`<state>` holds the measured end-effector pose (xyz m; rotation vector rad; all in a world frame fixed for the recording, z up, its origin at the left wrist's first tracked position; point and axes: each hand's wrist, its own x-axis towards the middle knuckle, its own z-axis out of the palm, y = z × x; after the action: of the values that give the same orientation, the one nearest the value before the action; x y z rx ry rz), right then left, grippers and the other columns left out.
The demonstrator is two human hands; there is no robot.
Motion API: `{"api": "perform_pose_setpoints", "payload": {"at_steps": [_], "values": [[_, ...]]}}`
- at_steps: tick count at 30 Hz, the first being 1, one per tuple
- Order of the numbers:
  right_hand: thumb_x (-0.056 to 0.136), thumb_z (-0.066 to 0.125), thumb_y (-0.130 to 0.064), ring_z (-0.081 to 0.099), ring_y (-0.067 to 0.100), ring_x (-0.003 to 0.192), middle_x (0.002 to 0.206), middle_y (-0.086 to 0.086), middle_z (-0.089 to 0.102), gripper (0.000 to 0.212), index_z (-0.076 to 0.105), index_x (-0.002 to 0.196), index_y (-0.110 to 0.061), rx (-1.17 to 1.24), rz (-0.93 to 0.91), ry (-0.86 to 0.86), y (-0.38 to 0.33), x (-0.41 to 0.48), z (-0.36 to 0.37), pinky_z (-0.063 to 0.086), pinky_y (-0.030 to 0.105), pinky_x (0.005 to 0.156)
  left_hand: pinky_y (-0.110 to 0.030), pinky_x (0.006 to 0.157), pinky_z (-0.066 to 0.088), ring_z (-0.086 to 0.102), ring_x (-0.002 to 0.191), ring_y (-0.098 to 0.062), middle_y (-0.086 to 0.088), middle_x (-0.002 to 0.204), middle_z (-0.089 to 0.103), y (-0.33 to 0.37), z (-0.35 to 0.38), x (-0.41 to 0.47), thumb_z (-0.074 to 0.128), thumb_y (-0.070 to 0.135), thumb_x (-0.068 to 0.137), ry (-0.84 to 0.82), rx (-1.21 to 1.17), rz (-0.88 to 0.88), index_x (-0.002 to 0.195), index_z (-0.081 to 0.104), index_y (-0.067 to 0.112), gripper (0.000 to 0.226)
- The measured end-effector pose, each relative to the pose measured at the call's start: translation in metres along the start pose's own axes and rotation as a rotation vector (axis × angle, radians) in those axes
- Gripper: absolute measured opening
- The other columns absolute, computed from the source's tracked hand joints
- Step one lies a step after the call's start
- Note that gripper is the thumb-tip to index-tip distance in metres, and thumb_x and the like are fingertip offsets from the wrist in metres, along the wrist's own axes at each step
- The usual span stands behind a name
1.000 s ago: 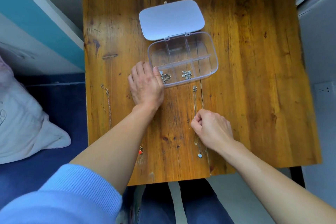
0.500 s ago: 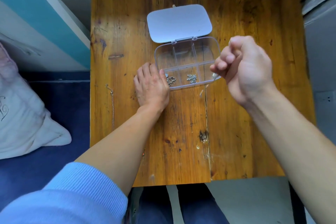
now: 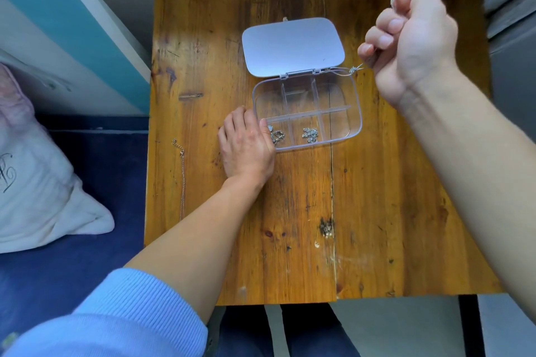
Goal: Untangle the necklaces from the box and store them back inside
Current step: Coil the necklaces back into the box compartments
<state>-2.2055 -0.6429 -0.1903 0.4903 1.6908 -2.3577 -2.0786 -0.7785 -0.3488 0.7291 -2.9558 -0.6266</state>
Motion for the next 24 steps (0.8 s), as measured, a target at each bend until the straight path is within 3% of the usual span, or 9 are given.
{"api": "perform_pose_setpoints", "payload": {"at_steps": [9,13,16,18,20,24], "values": [[0.091,0.045,-0.016,0.053,0.012,0.054,0.055,-0.005,0.052,0.022,0.051,0.070,-0.016,-0.263,0.040,0.071,0.031,0.026,-0.014,0.050,0.029,0.060,-0.046,0.103,0.033,0.045,0.126,-0.033,-0.015,0.136,0.053,0.000,0.001,-0.001,0.028,0.030,0.100,-0.004,-0.013,-0.004,0.127,0.052,0.003,0.045],[0.088,0.052,-0.015,0.065,0.014,0.067,0.070,0.004,0.065,0.022,0.063,0.070,-0.014,-0.678,-0.065,0.069,0.044,0.027,-0.027,0.057,0.030,0.068,-0.046,0.104,0.033,0.044,0.128,-0.033,-0.014,0.138,0.052,0.000,0.001,0.000,0.025,0.031,0.100,-0.007,-0.011,-0.004,0.128,0.051,0.003,0.047],[0.085,0.058,-0.016,0.067,0.025,0.077,0.078,0.013,0.070,0.021,0.070,0.074,-0.004,-0.969,-0.177,0.028,0.056,0.025,-0.040,0.057,0.038,0.073,-0.045,0.105,0.032,0.043,0.128,-0.033,-0.014,0.138,0.051,0.000,0.001,0.000,0.025,0.032,0.100,-0.007,-0.007,0.001,0.129,0.051,0.004,0.048],[0.085,0.061,-0.021,0.064,0.023,0.081,0.082,0.009,0.071,0.019,0.071,0.078,-0.007,-1.111,-0.224,0.031,0.063,0.021,-0.049,0.054,0.036,0.073,-0.045,0.105,0.032,0.043,0.128,-0.032,-0.014,0.138,0.051,0.000,0.001,0.000,0.026,0.031,0.100,-0.010,-0.006,0.002,0.129,0.050,0.003,0.047],[0.086,0.060,-0.024,0.061,0.018,0.087,0.094,0.004,0.070,0.014,0.071,0.091,-0.016,-1.194,-0.277,0.064,0.071,0.016,-0.058,0.048,0.030,0.073,-0.044,0.105,0.031,0.042,0.129,-0.032,-0.014,0.139,0.050,0.000,-0.001,0.000,0.027,0.031,0.101,-0.027,0.003,0.000,0.129,0.050,0.004,0.046],[0.091,0.056,-0.033,0.054,0.023,0.115,0.128,0.007,0.058,0.045,0.053,0.131,-0.015,-1.202,-0.185,0.096,0.094,0.008,-0.071,0.042,0.036,0.095,-0.042,0.107,0.030,0.038,0.132,-0.030,-0.014,0.143,0.045,-0.002,-0.013,0.001,0.030,0.038,0.102,-0.121,-0.009,0.043,0.134,0.046,0.005,0.048]]}}
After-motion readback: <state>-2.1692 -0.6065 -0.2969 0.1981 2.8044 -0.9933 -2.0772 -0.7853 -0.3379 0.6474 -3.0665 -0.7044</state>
